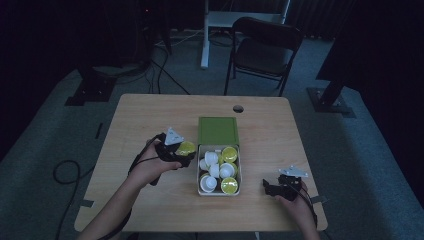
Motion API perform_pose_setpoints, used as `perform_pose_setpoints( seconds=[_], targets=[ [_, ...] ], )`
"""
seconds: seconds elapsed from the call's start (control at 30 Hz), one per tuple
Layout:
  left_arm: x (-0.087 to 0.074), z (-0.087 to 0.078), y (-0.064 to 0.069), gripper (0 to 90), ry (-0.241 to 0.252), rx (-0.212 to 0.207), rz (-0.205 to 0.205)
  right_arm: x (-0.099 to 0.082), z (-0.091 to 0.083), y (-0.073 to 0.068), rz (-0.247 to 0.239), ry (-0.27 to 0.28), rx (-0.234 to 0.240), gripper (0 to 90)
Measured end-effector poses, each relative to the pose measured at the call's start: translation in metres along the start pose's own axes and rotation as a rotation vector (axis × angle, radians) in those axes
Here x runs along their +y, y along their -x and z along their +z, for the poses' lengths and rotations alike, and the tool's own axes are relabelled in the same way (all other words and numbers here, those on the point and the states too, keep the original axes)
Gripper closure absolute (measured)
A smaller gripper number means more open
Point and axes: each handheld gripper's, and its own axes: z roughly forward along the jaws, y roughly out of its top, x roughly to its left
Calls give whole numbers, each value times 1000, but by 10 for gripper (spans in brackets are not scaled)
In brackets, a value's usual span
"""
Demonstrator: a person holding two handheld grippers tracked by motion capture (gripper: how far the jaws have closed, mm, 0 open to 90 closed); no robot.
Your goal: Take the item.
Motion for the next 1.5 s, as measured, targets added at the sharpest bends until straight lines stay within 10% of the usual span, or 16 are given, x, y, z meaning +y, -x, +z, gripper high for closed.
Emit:
perform_pose_setpoints(
  seconds=[1.5],
  targets=[
    [-133,-13,-82,377,-30,144,-264,0,0,0,1,-1,0,111]
  ],
)
